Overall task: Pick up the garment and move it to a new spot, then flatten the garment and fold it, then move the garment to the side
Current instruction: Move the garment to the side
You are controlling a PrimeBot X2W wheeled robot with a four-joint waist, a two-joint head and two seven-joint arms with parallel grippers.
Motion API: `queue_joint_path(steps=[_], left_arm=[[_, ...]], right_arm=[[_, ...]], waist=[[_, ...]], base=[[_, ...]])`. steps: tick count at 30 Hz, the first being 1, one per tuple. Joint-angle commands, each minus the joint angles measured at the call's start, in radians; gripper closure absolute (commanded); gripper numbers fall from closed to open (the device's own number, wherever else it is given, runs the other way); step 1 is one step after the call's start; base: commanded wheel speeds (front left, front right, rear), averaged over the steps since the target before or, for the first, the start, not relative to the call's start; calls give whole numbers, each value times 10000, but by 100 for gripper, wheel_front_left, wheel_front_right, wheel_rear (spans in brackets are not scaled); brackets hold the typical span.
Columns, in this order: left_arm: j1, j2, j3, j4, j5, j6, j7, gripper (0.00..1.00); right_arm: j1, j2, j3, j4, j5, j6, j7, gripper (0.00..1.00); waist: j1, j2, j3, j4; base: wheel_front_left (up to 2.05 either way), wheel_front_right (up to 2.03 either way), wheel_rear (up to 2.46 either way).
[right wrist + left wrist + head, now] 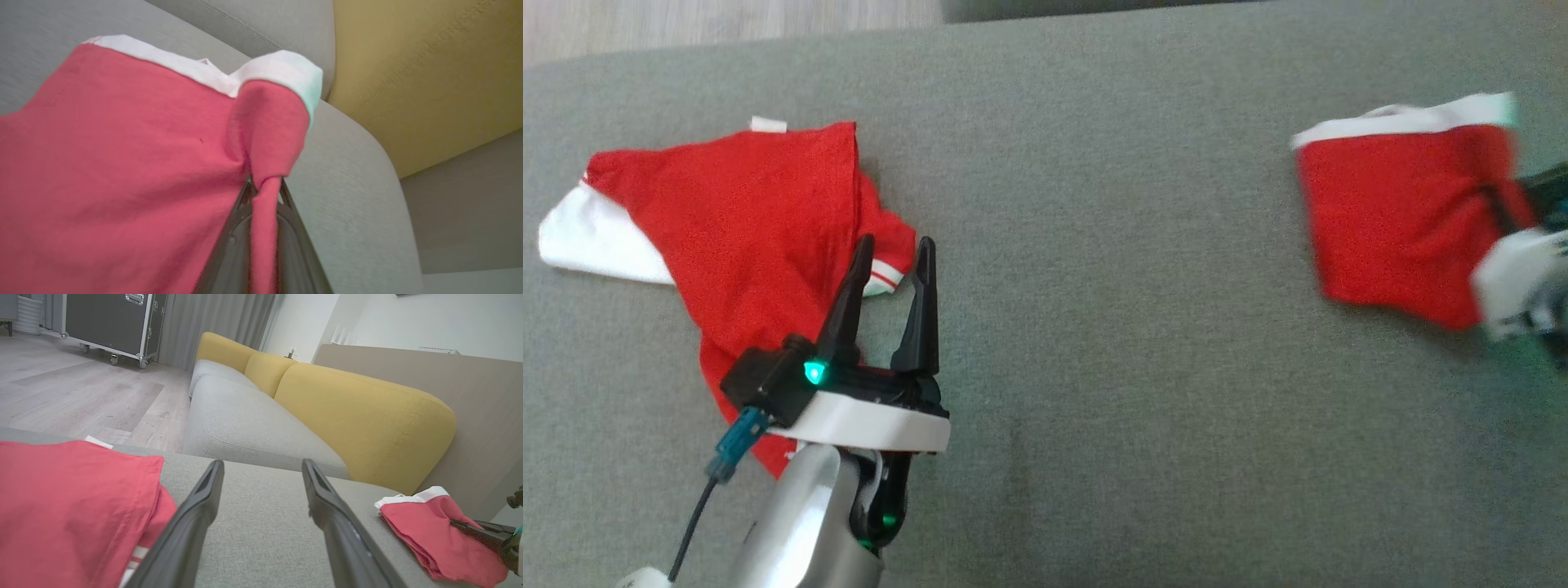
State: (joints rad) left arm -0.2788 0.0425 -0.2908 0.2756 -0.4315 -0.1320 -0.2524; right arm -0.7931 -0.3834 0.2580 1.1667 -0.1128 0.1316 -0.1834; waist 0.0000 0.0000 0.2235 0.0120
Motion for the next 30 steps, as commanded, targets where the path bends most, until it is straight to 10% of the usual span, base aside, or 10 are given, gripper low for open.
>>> queue_joint_path(steps=[1, 10, 23, 25, 30], left_arm=[[-348, 77, 245, -365, 55, 13, -94, 0], [-779, 77, 123, -380, 34, 13, -94, 0], [-1153, 77, -5, -310, -45, 13, -94, 0], [-1152, 77, 22, -273, -29, 13, -94, 0], [-1080, 77, 136, -207, -20, 13, -94, 0]], right_arm=[[-377, -600, 276, -89, 88, -9, 41, 100], [-1127, -2417, 625, 353, 71, -9, 517, 100], [-1513, -2755, -664, 471, -78, -9, 743, 100], [-1481, -2701, -902, 404, -206, -9, 714, 0], [-1382, -2354, -1599, 175, -441, -9, 572, 0]], waist=[[0, 0, 219, 113], [0, 0, 993, 469], [0, 0, 1390, 629], [0, 0, 1343, 599], [0, 0, 996, 458]], base=[[0, 0, 0], [0, 0, 0], [0, 0, 0], [0, 0, 0], [0, 0, 0]])
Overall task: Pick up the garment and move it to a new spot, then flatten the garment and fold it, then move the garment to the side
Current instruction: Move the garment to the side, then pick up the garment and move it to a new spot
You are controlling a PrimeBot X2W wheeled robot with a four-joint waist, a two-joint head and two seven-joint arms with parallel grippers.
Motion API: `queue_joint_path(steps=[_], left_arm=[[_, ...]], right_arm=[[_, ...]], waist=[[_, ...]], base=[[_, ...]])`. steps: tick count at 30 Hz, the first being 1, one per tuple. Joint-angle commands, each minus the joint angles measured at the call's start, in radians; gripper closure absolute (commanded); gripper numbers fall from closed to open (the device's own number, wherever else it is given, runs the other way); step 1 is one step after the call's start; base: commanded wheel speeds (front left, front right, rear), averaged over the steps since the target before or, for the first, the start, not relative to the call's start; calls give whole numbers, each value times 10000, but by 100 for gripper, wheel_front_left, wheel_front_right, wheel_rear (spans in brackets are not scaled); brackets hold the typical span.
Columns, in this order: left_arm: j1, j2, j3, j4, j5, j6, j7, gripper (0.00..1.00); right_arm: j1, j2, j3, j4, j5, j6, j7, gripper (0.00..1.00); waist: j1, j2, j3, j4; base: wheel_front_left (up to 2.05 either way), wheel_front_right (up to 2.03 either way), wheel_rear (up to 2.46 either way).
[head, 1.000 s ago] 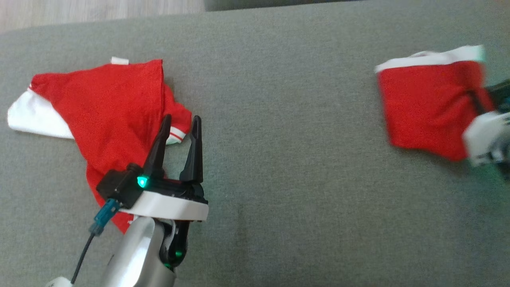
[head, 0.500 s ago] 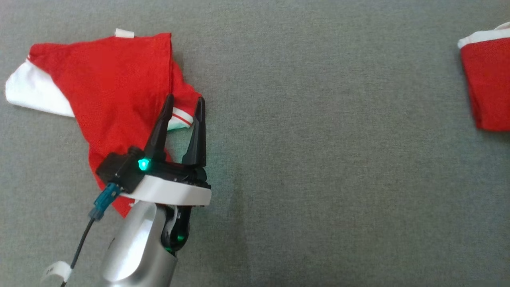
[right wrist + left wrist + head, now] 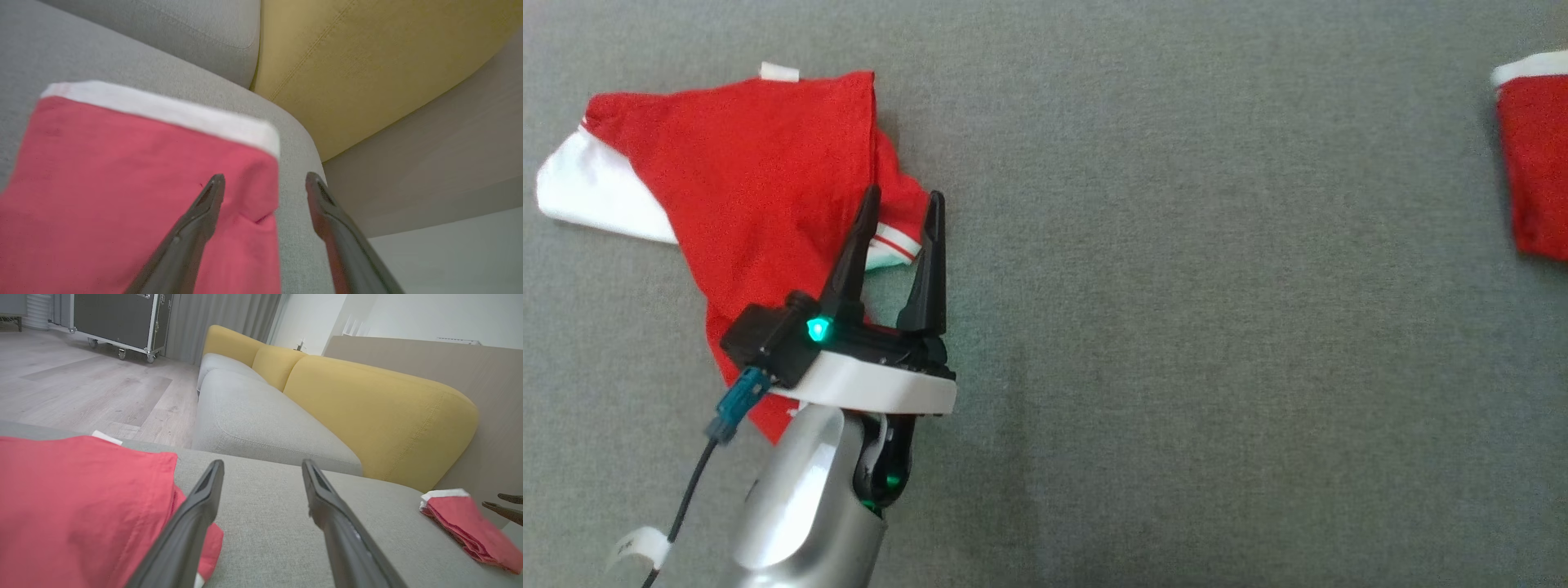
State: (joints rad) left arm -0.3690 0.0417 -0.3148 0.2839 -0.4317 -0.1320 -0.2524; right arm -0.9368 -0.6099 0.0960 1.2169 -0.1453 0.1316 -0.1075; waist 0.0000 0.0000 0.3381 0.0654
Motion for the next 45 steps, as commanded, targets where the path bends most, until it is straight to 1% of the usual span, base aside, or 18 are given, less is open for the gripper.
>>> queue_joint_path(steps=[1, 2, 7, 12, 18, 21, 24, 27, 30, 35, 37, 40, 45], left_arm=[[-144, 85, 408, -283, -13, 13, -94, 0], [-144, 85, 408, -283, -13, 13, -94, 0], [117, 85, 657, -312, 34, 13, -94, 0], [473, 85, 1034, -412, 64, 13, -94, 0], [1038, 85, 1654, -498, 293, 16, -94, 0], [1361, 85, 2028, -646, 200, 103, -94, 0], [1722, 85, 2251, -742, 188, 136, -94, 0], [2075, 85, 2292, -778, 297, 121, -94, 0], [2351, 85, 2394, -701, 126, 110, -94, 0], [2675, 85, 2422, -589, -154, 88, -94, 0], [2809, 85, 2415, -565, -258, 77, -94, 0], [2996, 85, 2480, -617, -229, 86, -94, 0], [3160, 85, 2556, -674, 10, 144, -94, 0]], right_arm=[[82, 39, -110, -405, -159, -9, -260, 0], [82, 39, -110, -405, -159, -9, -260, 0], [279, 865, -615, -875, -421, -9, -707, 0], [357, 2276, -1005, -1696, -76, -9, -1279, 0], [1003, 4012, -954, -3442, 795, -9, -1522, 0], [1629, 4740, -985, -4586, 1299, -9, -1536, 0], [2471, 5275, -1103, -5829, 1700, -9, -1539, 0], [3570, 5527, -981, -6809, 2001, -9, -1540, 0], [4825, 5585, -603, -7584, 2519, -9, -1541, 0], [6807, 5593, -175, -8482, 3239, -9, -1542, 0], [7382, 5593, -109, -8715, 3142, -9, -1542, 0], [7873, 5594, -185, -8872, 3242, -9, -1542, 0], [8032, 5595, -70, -9011, 3171, -9, -1542, 0]], waist=[[0, 0, -257, -118], [0, 0, -257, -118], [0, 0, -954, -376], [0, 0, -1697, -629], [0, 0, -2518, -849], [0, 0, -2859, -945], [0, 0, -3158, -984], [0, 0, -3347, -963], [0, 0, -3433, -894], [0, 0, -3540, -730], [0, 0, -3569, -692], [0, 0, -3590, -681], [0, 0, -3618, -699]], base=[[0, 0, 0], [0, 0, 0], [0, 0, 0], [0, 0, 0], [0, 0, 0], [0, 0, 0], [0, 0, 0], [0, 0, 0], [0, 0, 0], [0, 0, 0], [0, 0, 0], [0, 0, 0], [0, 0, 0]])
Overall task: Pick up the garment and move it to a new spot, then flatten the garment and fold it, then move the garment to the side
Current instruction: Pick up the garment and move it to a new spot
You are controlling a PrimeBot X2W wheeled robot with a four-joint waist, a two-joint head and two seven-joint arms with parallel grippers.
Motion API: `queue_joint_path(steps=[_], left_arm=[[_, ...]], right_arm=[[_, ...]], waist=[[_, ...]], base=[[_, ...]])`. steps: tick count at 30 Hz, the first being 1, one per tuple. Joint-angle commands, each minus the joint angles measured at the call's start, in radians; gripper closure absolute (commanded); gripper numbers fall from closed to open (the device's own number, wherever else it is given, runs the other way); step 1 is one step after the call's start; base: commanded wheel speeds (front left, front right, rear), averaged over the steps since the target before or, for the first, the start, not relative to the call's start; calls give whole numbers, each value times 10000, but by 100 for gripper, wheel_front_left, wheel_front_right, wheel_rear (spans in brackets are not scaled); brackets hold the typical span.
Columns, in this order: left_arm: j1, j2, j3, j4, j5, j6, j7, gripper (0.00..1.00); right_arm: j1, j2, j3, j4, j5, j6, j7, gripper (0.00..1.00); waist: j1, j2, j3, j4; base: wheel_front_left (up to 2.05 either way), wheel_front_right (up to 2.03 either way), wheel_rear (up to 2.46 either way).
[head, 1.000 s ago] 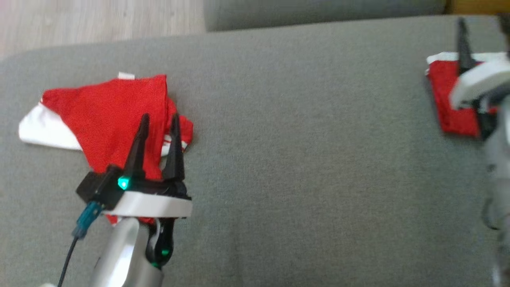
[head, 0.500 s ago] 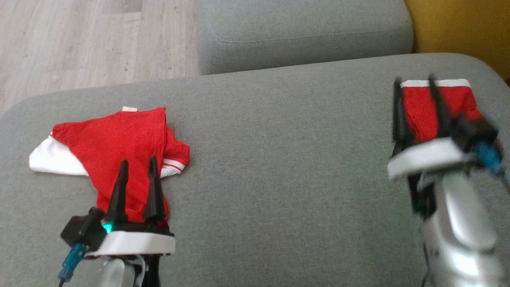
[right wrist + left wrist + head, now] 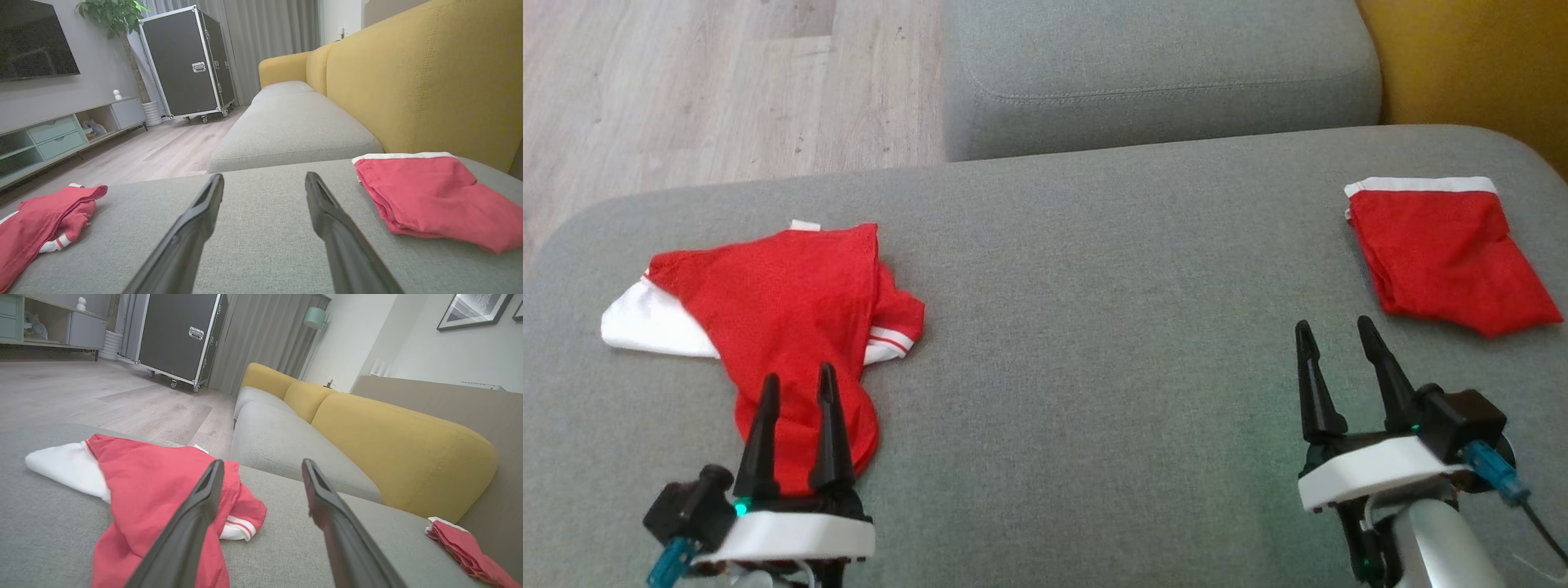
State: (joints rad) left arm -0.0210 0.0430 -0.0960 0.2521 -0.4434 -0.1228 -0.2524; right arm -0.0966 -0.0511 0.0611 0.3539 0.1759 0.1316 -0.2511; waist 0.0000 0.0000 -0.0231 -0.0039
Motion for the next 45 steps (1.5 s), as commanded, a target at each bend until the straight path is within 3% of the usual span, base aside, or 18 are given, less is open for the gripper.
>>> queue_joint_path(steps=[1, 15, 37, 45], left_arm=[[-319, 72, 368, -356, 127, 52, -94, 0], [-276, 72, 426, -537, 244, 299, -94, 0], [304, 72, 709, -622, 851, 356, -94, 0], [284, 72, 886, -575, 1025, 238, -94, 0]], right_arm=[[-371, 7, 279, -380, -41, -9, -106, 0], [-354, 8, 656, -508, -32, -9, -106, 0], [184, 8, 2240, -416, 887, -9, -107, 0], [277, 9, 2421, -371, 967, -9, -107, 0]], waist=[[0, 0, -7, -6], [0, 0, -68, 134], [0, 0, -826, 3114], [0, 0, -794, 3352]], base=[[0, 0, 0], [0, 0, 0], [0, 0, 0], [0, 0, 0]])
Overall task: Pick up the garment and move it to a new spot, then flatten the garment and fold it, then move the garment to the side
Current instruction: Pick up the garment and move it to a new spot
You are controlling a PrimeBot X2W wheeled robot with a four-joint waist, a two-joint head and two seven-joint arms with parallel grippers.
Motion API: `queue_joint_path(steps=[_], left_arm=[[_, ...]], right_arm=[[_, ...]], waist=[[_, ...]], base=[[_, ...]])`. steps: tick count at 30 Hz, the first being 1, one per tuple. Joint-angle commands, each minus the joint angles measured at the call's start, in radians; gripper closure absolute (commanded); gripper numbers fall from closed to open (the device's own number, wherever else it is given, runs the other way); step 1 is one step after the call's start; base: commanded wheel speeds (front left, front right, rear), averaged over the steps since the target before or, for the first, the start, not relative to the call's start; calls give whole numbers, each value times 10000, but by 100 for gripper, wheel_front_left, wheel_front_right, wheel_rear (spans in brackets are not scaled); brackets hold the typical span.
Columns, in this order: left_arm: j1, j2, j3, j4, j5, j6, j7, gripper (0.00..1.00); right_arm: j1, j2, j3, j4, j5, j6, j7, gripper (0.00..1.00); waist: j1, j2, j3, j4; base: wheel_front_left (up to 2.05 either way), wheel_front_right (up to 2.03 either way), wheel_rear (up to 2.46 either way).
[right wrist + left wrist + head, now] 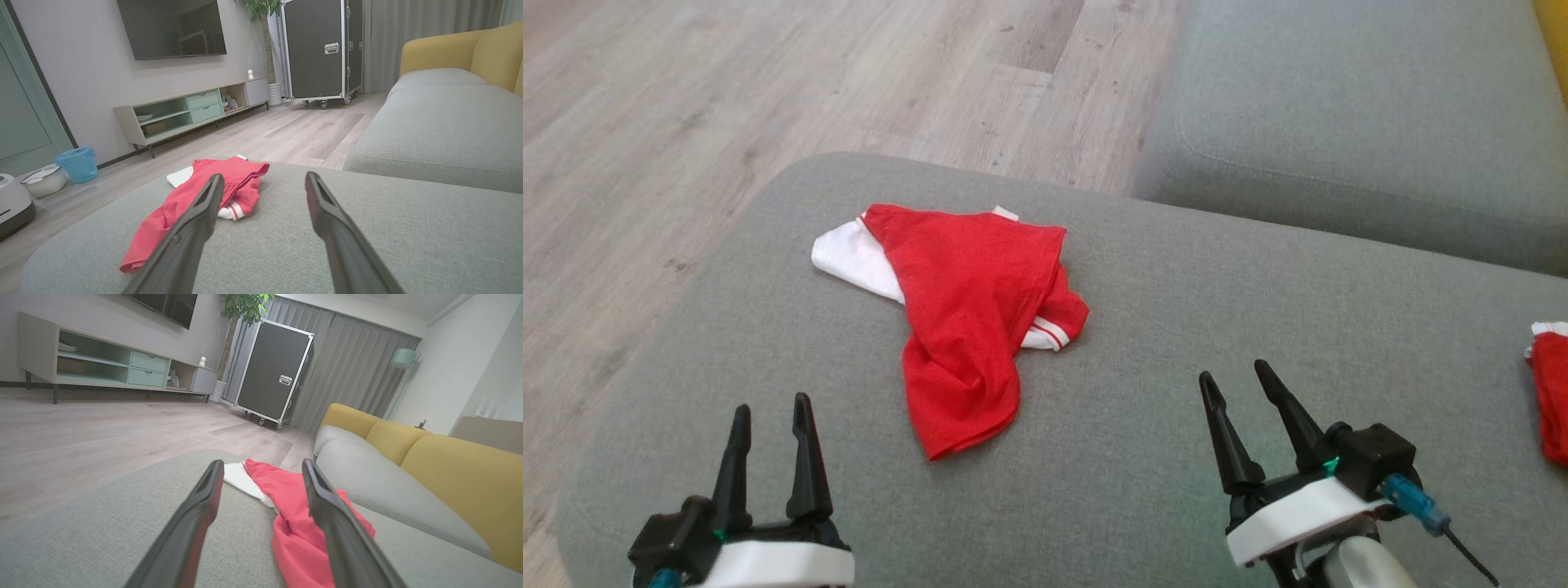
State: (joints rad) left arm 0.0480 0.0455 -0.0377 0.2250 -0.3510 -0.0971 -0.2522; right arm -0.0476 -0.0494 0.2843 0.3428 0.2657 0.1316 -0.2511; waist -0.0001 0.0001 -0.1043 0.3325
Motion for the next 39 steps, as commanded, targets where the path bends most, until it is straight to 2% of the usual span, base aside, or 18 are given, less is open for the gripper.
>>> queue_joint_path(steps=[1, 7, 13, 20, 25, 32, 36, 39], left_arm=[[-444, 47, 335, -266, 160, -42, -95, 0], [-1417, 406, 89, 327, 459, -252, -95, 0], [-3673, 1283, -1430, 1420, 318, -328, 662, 0], [-6703, 2270, -3993, 2522, -1187, -333, 2553, 0], [-8445, 2797, -5395, 3426, -2282, -334, 3660, 0], [-10082, 3200, -6584, 4525, -4263, -334, 5259, 0], [-10712, 3532, -7272, 5166, -4611, -335, 5938, 0], [-10896, 3558, -7519, 5531, -4945, -335, 6063, 0]], right_arm=[[-230, -9, 214, -260, 68, -9, -107, 0], [-541, -9, 84, -286, -104, -9, -107, 0], [-943, -9, -240, -340, -462, -9, -107, 0], [-1546, -9, -425, -535, -800, -9, -107, 0], [-1984, -9, -488, -718, -871, -9, -107, 0], [-2516, -9, -421, -879, -879, -9, -107, 0], [-2647, -9, -624, -1018, -787, -9, -107, 0], [-2663, -9, -630, -1072, -738, -9, -107, 0]], waist=[[1, -1, 62, -39], [1, -1, 740, -390], [1, -1, 1708, -798], [1, -1, 2921, -1367], [1, -1, 3695, -1889], [1, -1, 4505, -2541], [1, -1, 4711, -2790], [1, -1, 4773, -2926]], base=[[0, 0, 0], [0, 0, 0], [0, 0, 0], [0, 0, 0], [0, 0, 0], [0, 0, 0], [0, 0, 0], [0, 0, 0]])
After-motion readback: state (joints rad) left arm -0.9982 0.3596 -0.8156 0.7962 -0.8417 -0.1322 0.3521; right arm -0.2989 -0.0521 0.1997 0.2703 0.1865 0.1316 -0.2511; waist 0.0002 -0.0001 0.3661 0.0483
